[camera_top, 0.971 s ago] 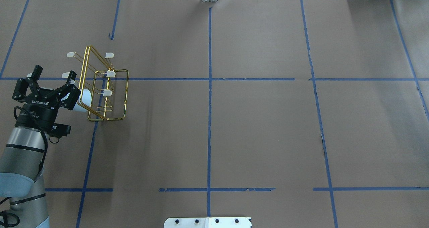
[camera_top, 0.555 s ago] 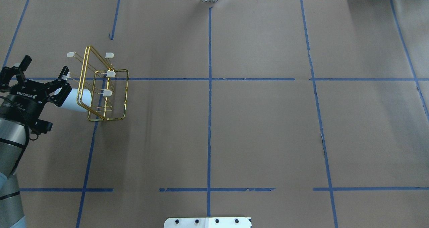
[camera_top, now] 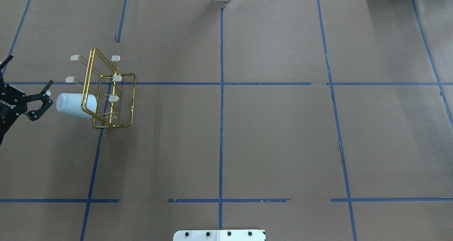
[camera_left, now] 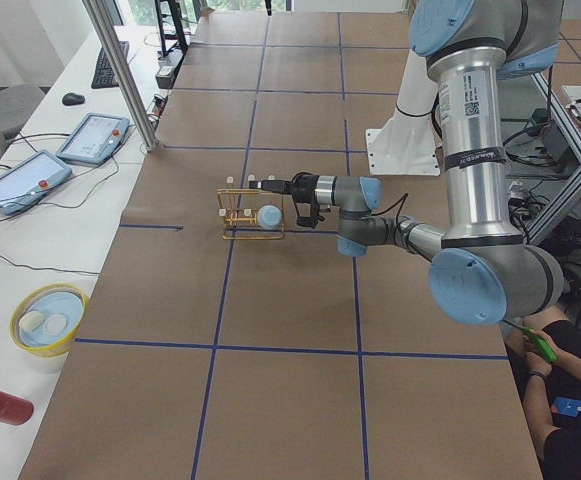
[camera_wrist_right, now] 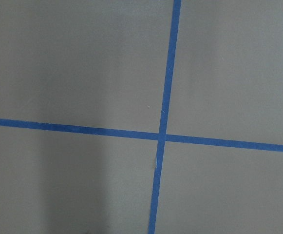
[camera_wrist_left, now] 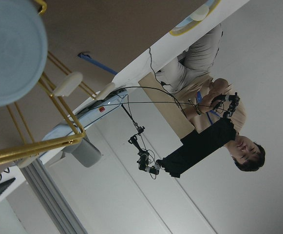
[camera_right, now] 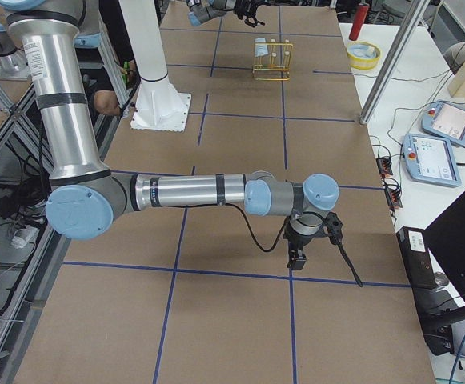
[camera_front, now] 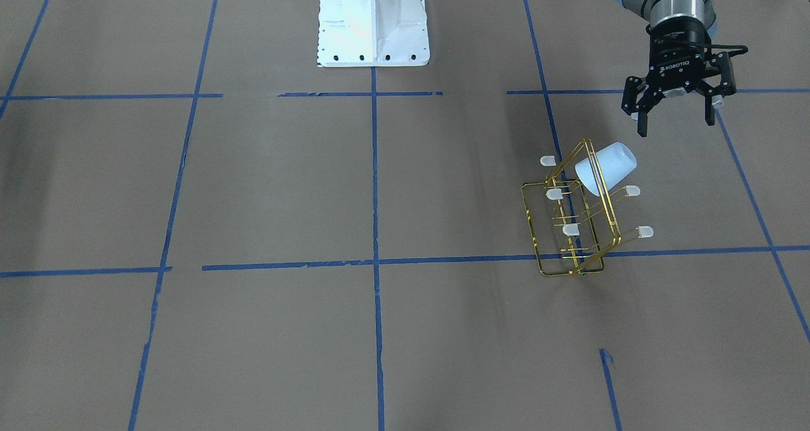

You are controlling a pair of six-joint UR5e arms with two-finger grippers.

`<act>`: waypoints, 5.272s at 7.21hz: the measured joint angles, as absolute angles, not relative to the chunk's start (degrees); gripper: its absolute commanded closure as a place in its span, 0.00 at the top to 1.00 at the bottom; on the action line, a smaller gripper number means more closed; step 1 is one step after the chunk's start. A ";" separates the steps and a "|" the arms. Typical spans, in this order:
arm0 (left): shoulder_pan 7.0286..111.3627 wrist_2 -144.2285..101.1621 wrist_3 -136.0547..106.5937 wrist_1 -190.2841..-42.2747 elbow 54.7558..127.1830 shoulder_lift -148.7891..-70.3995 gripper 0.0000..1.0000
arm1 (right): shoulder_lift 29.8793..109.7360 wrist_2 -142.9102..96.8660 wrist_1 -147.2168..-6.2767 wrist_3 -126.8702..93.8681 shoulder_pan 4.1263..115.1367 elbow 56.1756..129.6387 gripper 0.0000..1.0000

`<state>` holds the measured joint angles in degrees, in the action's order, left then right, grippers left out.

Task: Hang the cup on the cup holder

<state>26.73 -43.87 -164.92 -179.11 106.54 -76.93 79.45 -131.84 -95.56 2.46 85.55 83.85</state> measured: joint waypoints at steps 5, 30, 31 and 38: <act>46.46 -74.02 -120.82 -175.71 105.76 -74.64 1.00 | 79.45 -131.83 -95.62 2.46 85.60 83.85 1.00; 89.21 -130.57 -0.89 -86.74 102.94 -80.51 1.00 | 79.45 -131.84 -95.59 2.46 85.59 83.85 1.00; 89.22 -132.93 0.57 -86.83 103.08 -80.48 1.00 | 79.45 -131.84 -95.60 2.46 85.60 83.85 1.00; 89.06 -135.79 2.65 -87.26 102.97 -80.59 1.00 | 79.45 -131.84 -95.57 2.46 85.57 83.85 1.00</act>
<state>89.06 -135.79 2.65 -87.26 102.97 -80.59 79.45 -131.84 -95.57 2.46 85.57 83.85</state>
